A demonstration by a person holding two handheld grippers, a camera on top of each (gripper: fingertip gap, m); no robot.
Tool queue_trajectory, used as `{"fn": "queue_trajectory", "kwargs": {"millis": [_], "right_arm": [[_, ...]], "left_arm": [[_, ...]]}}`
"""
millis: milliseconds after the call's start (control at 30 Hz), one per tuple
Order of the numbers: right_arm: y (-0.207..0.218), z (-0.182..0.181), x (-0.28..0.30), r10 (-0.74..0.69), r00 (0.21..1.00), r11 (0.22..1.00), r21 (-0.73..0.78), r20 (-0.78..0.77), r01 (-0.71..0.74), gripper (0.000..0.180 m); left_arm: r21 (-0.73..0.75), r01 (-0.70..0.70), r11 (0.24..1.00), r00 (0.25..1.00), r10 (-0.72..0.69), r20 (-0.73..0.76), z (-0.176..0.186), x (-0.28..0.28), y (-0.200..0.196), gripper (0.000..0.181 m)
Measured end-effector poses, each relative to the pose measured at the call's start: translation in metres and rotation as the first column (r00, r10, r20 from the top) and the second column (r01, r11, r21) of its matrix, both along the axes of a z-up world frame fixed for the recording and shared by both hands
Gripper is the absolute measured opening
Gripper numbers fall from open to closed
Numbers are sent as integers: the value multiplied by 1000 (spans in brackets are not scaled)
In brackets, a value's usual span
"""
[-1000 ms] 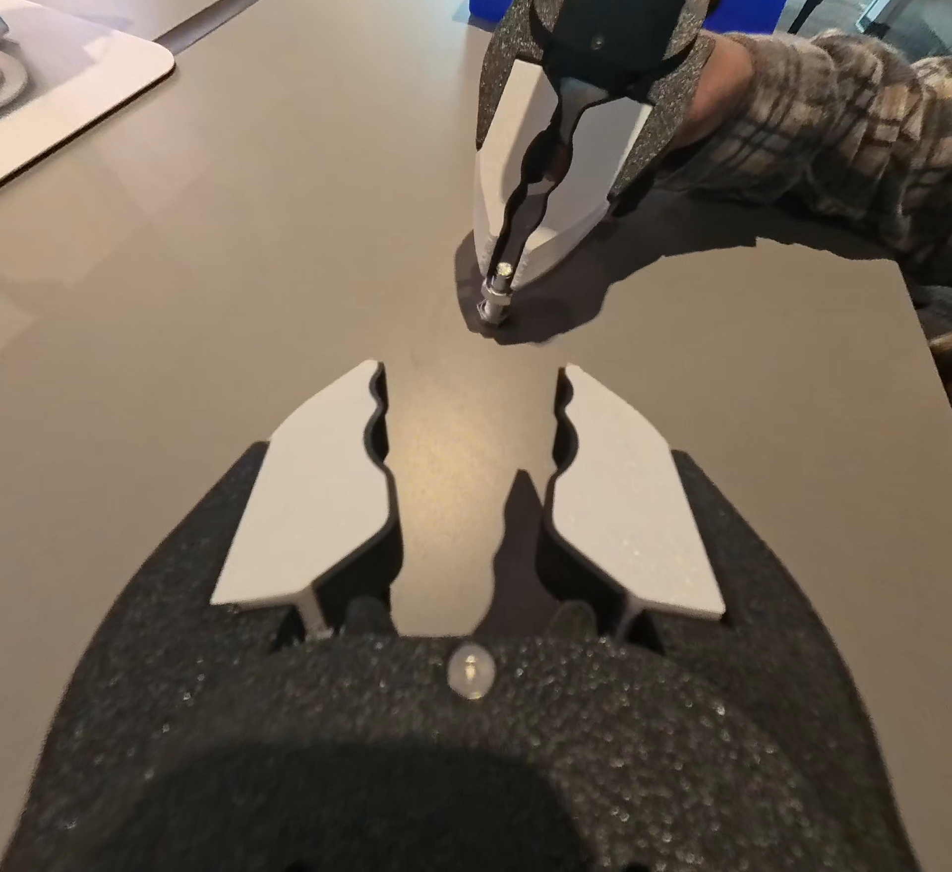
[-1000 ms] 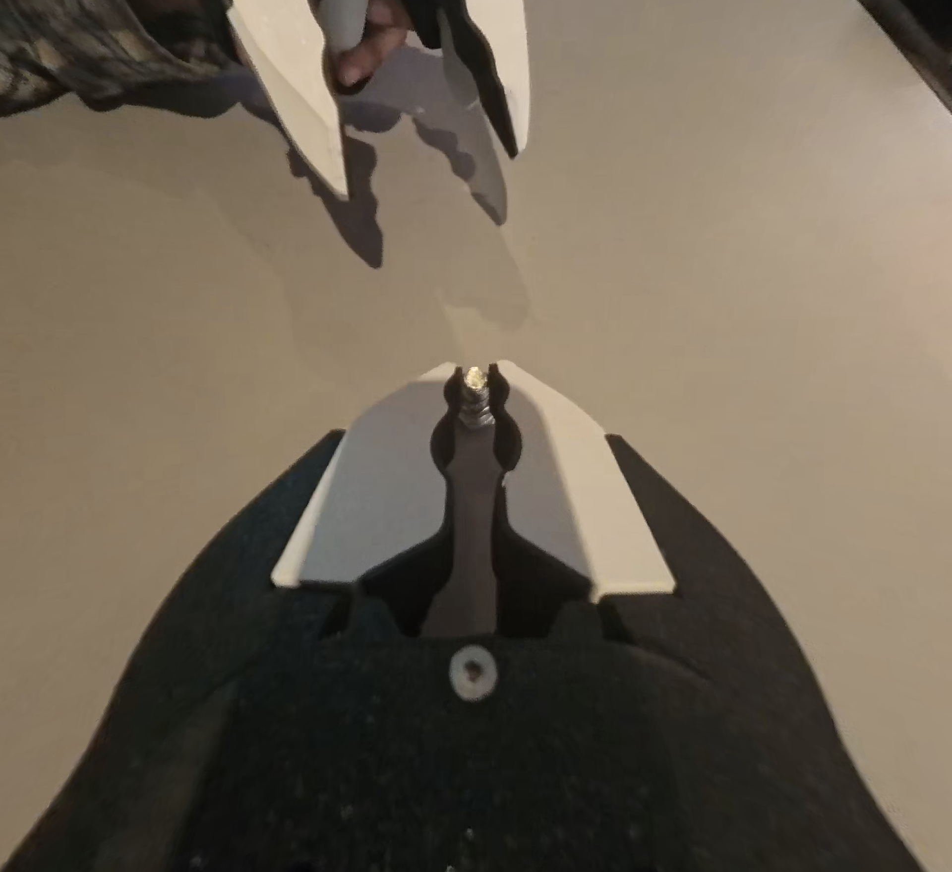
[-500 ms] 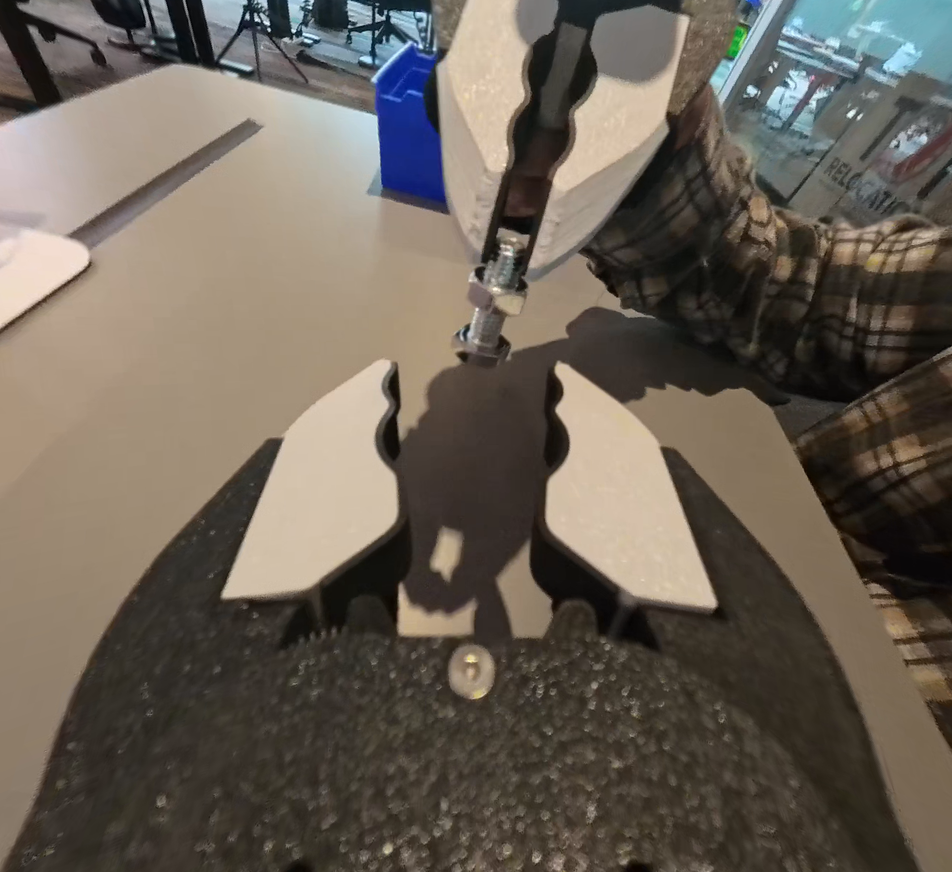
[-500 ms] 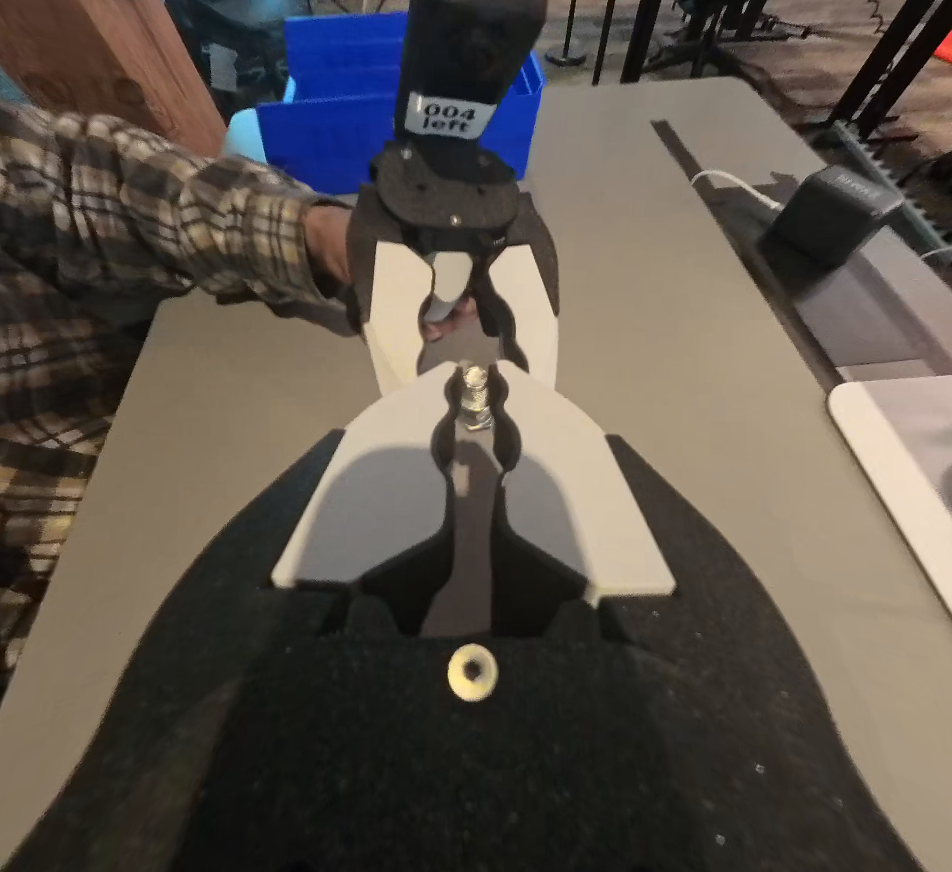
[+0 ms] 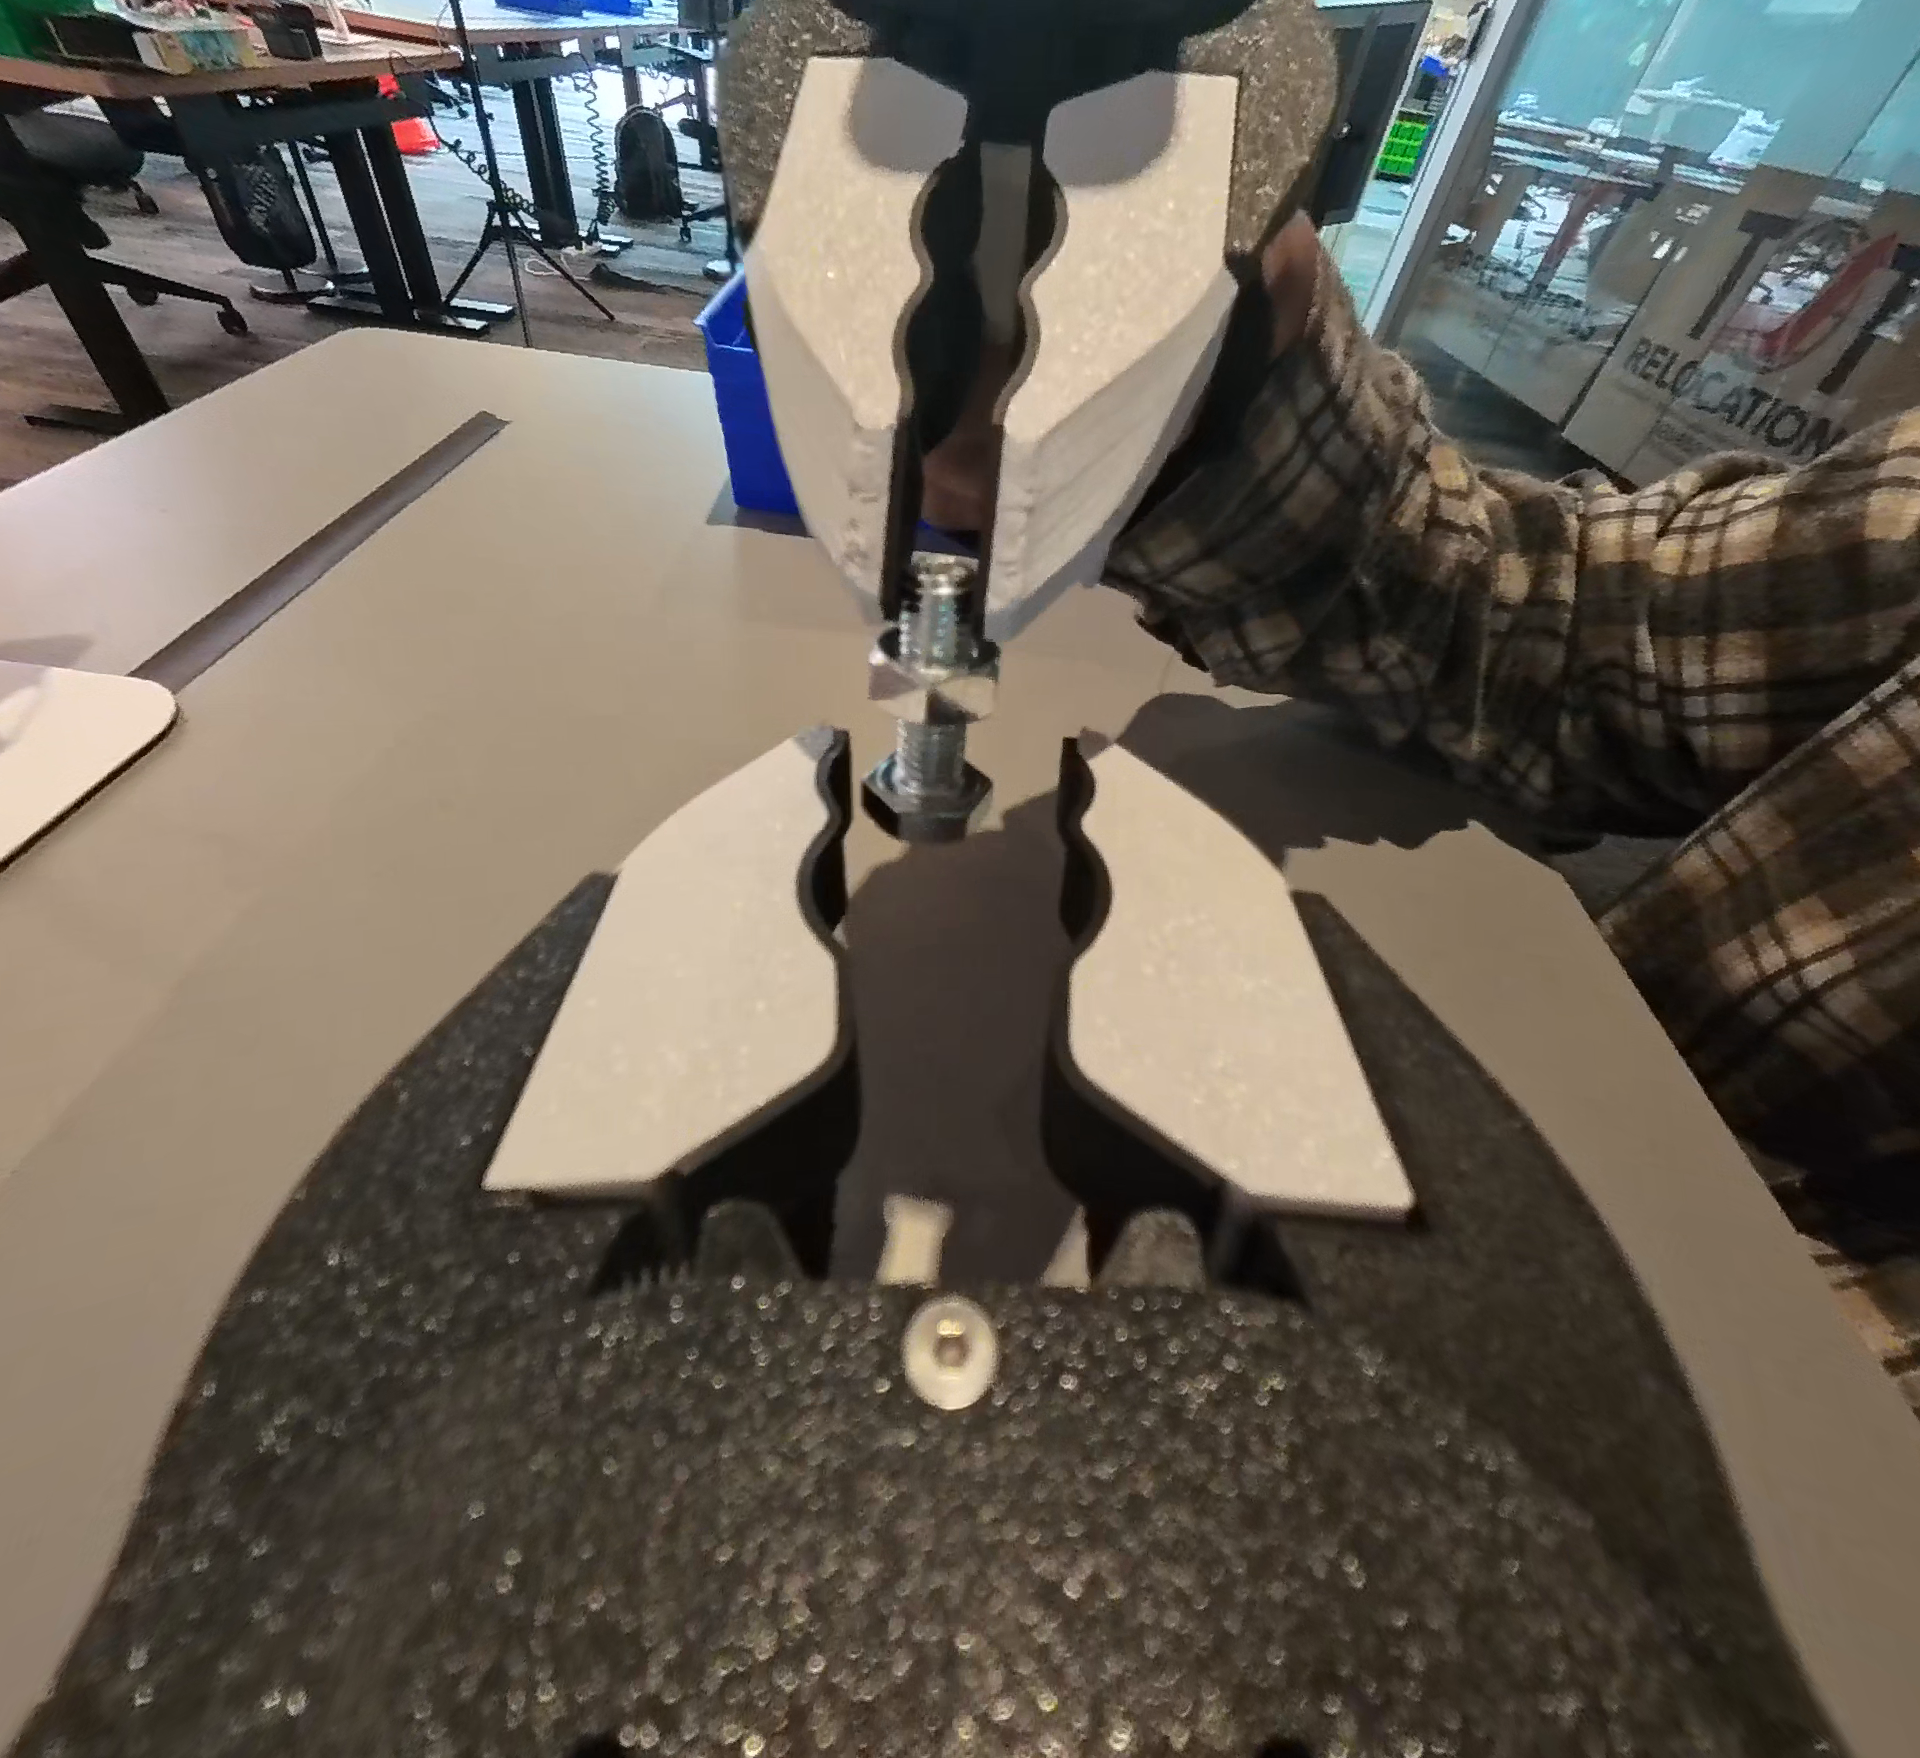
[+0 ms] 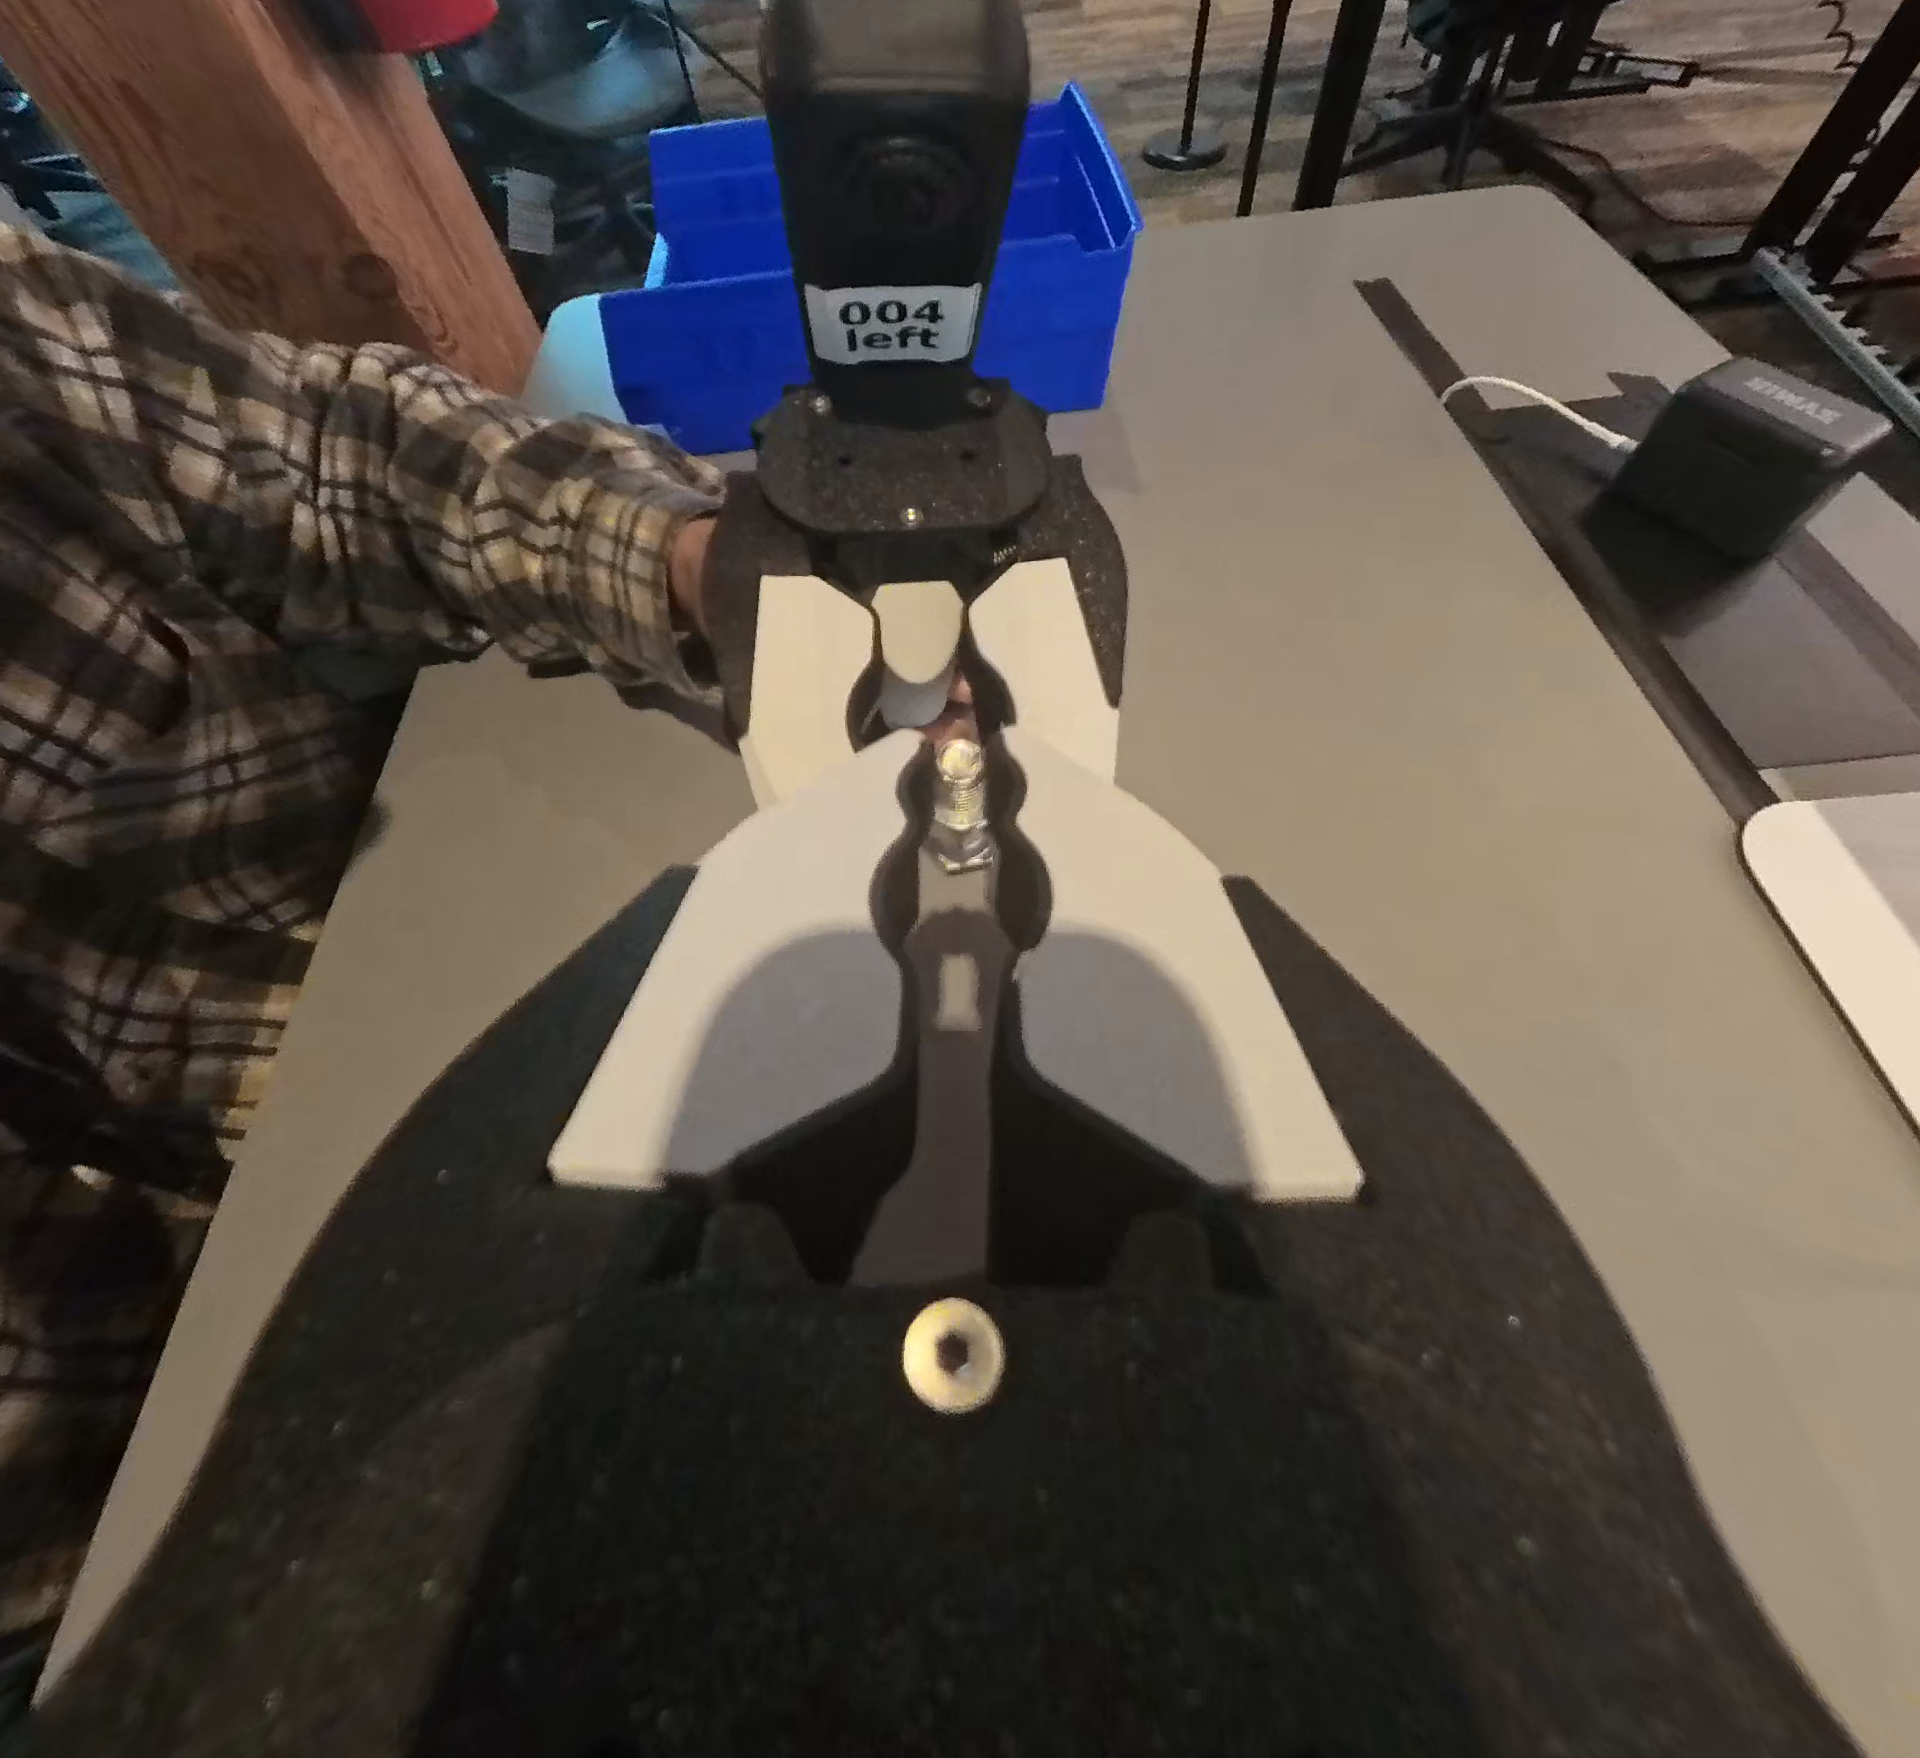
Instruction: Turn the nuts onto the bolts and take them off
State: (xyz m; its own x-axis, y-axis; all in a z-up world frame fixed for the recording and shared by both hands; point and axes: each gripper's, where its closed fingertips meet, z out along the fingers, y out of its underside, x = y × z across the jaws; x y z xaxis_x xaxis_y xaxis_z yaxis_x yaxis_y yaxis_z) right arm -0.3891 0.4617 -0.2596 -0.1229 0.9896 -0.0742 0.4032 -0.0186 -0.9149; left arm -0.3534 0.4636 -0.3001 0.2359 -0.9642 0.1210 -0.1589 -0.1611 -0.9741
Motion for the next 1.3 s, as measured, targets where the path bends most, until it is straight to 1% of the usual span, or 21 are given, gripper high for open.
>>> {"fn": "queue_trajectory", "kwargs": {"millis": [67, 167, 433, 600, 733, 867, 900, 933, 967, 1033, 1100, 1200, 1267, 1300], "right_arm": [[0, 1, -1, 5, 1000, 1000, -4, -7, -5, 9], [-1, 1, -2, 11, 1000, 1000, -9, -7, -11, 9], [-5, 4, -4, 25, 999, 999, -19, -28, -25, 8], [-5, 4, -5, 28, 999, 999, -16, -34, -28, 8], [-4, 3, -6, 27, 999, 999, -21, -38, -28, 8], [-3, 6, -8, 32, 996, 999, -11, -82, -33, 9], [-1, 9, -8, 29, 993, 1000, -1, -110, -29, 12], [3, 15, -8, 9, 988, 1000, 8, -155, -8, 28], [6, 20, -8, -7, 980, 1000, 16, -198, 10, 39], [9, 28, -8, -31, 970, 999, 28, -242, 39, 55], [13, 30, -11, -62, 965, 995, 54, -255, 78, 71], [16, 28, -15, -96, 963, 990, 76, -251, 118, 80], [22, 28, -16, -130, 958, 985, 77, -256, 154, 80], [26, 29, -15, -151, 954, 982, 75, -259, 175, 85]], "left_arm": [[1, 2, 1000, 1000, -2, 1, 0, 0, 0, 35], [10, 2, 1000, 1000, -2, 13, 3, -1, -1, 27], [0, -6, 1000, 1000, 6, 17, 6, 0, -2, 18], [-15, -12, 1000, 999, 13, 41, 9, -1, -1, 16], [-15, -33, 999, 999, 34, 27, 7, -2, 1, 16], [-29, -62, 998, 997, 63, 47, 10, -4, 2, 15], [-37, -70, 997, 996, 72, 56, 12, -4, 3, 15], [-43, -79, 996, 994, 82, 66, 13, -5, 4, 15], [-48, -85, 995, 993, 89, 74, 15, -6, 4, 15], [-50, -95, 994, 991, 100, 91, 19, -8, 5, 15], [-45, -100, 994, 988, 105, 117, 25, -10, 5, 15], [-26, -102, 994, 985, 105, 138, 34, -10, 2, 16], [-11, -95, 995, 983, 95, 156, 40, -9, -2, 15], [-5, -101, 995, 982, 100, 163, 42, -9, -2, 15]]}}
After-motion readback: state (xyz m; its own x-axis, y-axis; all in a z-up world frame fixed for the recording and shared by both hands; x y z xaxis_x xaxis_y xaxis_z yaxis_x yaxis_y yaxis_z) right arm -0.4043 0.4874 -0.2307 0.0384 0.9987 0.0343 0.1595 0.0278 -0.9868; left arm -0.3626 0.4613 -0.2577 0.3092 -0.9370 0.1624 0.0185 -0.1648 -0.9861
